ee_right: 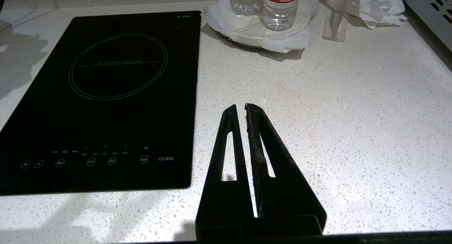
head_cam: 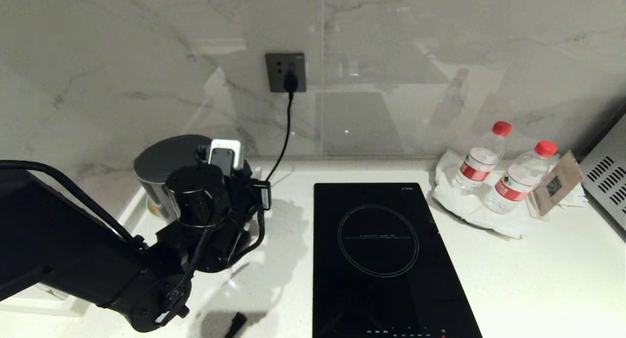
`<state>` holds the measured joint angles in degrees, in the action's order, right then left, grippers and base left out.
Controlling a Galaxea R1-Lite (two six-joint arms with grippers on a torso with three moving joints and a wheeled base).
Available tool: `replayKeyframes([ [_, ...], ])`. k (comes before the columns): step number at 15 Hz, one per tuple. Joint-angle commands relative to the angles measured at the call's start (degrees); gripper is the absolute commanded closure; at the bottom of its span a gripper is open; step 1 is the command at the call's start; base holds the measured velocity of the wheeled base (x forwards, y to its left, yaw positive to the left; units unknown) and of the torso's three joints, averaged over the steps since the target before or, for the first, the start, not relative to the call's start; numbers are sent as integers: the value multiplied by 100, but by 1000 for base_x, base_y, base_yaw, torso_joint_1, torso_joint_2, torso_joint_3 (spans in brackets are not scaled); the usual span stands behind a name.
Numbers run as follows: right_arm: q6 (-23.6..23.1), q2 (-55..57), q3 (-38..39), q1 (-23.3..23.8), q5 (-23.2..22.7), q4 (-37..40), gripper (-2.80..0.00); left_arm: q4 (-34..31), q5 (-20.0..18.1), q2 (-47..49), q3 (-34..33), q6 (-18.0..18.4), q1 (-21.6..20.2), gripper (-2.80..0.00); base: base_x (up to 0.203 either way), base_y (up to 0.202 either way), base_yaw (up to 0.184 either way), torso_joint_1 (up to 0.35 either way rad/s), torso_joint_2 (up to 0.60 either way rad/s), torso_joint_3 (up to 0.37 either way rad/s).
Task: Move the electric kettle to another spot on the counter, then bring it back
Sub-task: Pick up the kettle, then place it by the sink
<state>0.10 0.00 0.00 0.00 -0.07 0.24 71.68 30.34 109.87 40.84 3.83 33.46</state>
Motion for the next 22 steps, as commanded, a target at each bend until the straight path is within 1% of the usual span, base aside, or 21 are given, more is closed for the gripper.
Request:
replayKeyframes([
  [1,-1,0,0,-8,-1,2,0,-88,-17,-210,106,4,-135,0,0,0,0,0,0,0],
  [4,-1,0,0,0,-1,2,0,-229,-12,-437,79,5,-145,0,0,0,0,0,0,0],
  [7,-1,0,0,0,-1,2,0,-1090,50,-1085,-77,25,-135,0,0,0,0,0,0,0],
  [8,-1,0,0,-6,-1,2,0,-1252,54,-1342,-209,20,-129,0,0,0,0,0,0,0],
  [10,-1,0,0,0,-1,2,0,-1415,49,-1862,-690,30,-108,0,0,0,0,0,0,0],
  [13,-1,0,0,0,-1,2,0,-1545,14,-2618,-1462,29,-63,0,0,0,0,0,0,0],
  [15,-1,0,0,-8,-1,2,0,-1588,-46,-3094,-1830,39,-62,0,0,0,0,0,0,0],
  [17,-1,0,0,0,-1,2,0,-1693,-61,-3344,-2192,28,-80,0,0,0,0,0,0,0],
  [19,-1,0,0,0,-1,2,0,-1709,-67,-3551,-2459,-24,-79,0,0,0,0,0,0,0],
  [22,-1,0,0,-8,-1,2,0,-1719,-58,-3788,-2528,-47,-85,0,0,0,0,0,0,0],
])
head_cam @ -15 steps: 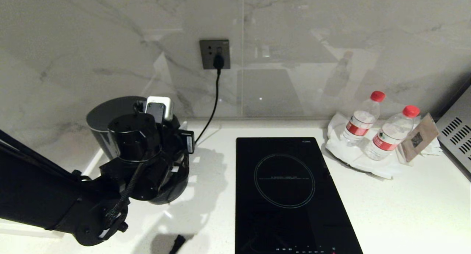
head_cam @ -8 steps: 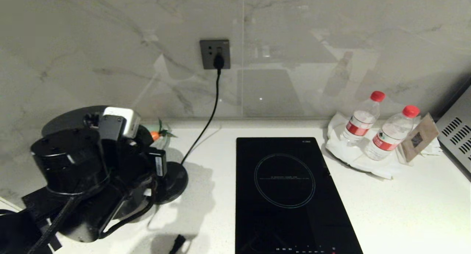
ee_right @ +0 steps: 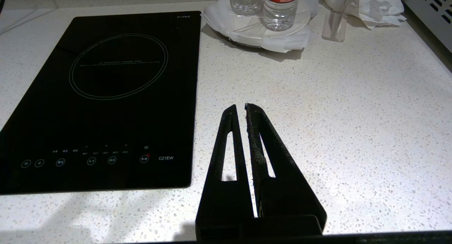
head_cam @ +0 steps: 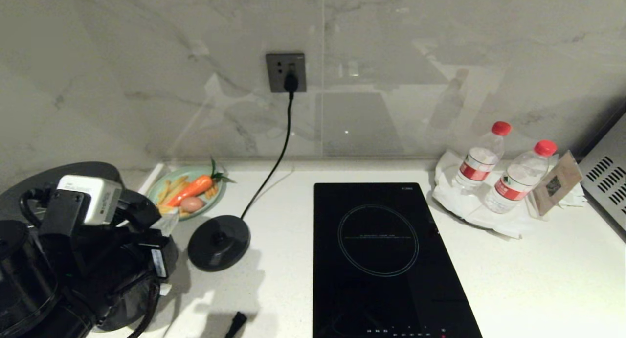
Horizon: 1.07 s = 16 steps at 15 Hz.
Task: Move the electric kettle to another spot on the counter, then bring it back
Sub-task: Place it by the sink
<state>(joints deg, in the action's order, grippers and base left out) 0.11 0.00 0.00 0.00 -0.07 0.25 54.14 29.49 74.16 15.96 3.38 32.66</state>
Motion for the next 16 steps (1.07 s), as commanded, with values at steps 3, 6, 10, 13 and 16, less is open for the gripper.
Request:
replayKeyframes([
  [3,-2,0,0,0,-1,2,0,35,66,-222,-41,-141,-14,0,0,0,0,2,1,105],
  [6,-2,0,0,-7,-1,2,0,35,57,-217,-138,-237,-5,0,0,0,0,0,0,185],
  [10,-2,0,0,-7,-1,2,0,35,39,-200,-172,-259,-5,0,0,0,0,1,4,202],
  [13,-2,0,0,0,-1,2,0,35,39,-173,-207,-373,-5,0,0,0,0,1,0,196],
  [16,-2,0,0,-8,-1,2,0,35,31,-147,-331,-461,-5,0,0,0,0,3,3,203],
])
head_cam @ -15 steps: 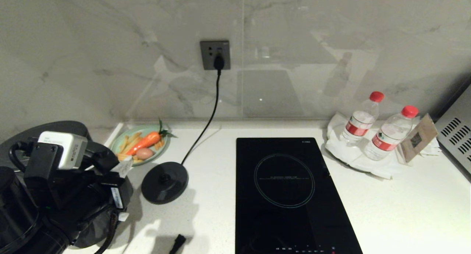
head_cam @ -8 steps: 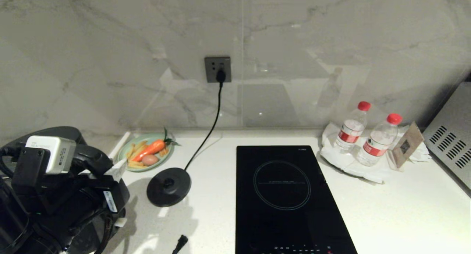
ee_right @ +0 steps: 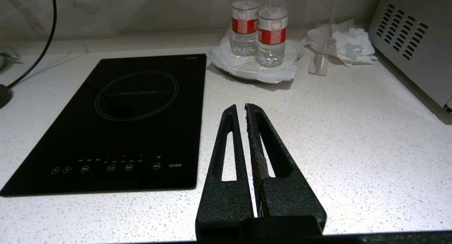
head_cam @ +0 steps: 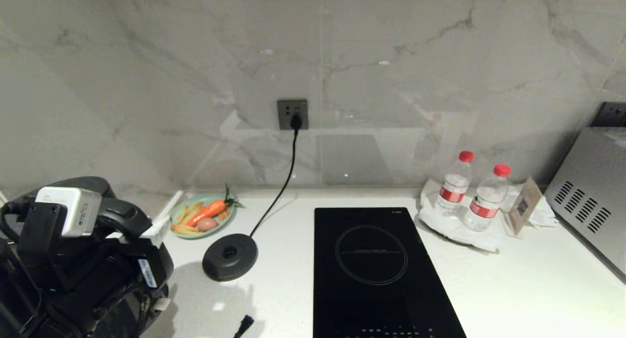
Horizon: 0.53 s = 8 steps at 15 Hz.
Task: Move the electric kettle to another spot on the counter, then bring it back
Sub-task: Place it by the sink
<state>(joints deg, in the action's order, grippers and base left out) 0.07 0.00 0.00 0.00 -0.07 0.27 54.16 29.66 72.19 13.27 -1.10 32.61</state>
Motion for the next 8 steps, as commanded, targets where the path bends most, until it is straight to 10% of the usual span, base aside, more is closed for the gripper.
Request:
replayKeyframes([
  [1,1,0,0,0,-1,0,0,33,22,50,-69,-60,-9,0,0,0,0,-2,2,207],
  [8,1,0,0,-9,-1,0,0,33,40,-16,-97,-211,-9,0,0,0,0,2,1,189],
])
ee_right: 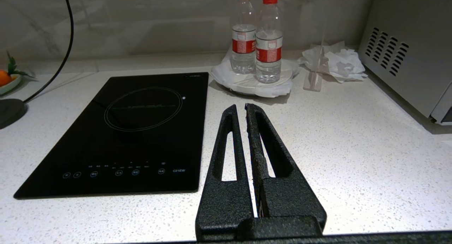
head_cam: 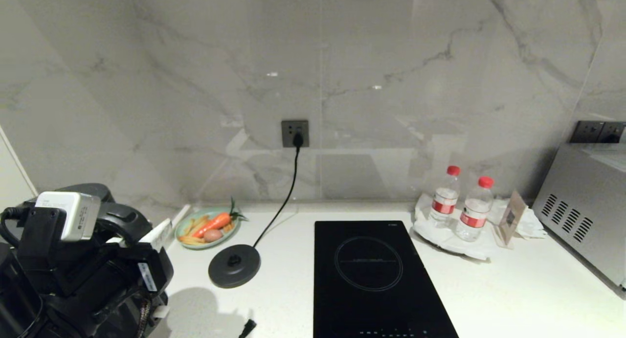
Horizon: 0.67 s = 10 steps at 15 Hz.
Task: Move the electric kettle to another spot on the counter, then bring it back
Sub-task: Place it by the sink
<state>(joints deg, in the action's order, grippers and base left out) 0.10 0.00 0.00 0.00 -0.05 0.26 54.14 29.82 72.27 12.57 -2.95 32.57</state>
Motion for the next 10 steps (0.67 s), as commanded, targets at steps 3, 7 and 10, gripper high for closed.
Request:
replayKeyframes([
  [3,-1,0,0,-7,-3,0,0,35,37,-46,-146,-118,-5,0,0,0,0,2,0,38],
  [7,-1,0,0,0,-3,0,0,32,92,-138,-252,-136,-102,0,0,0,0,0,0,0],
  [10,-1,0,0,-9,-3,0,0,35,86,-266,-445,-136,-121,0,0,0,0,0,0,0],
])
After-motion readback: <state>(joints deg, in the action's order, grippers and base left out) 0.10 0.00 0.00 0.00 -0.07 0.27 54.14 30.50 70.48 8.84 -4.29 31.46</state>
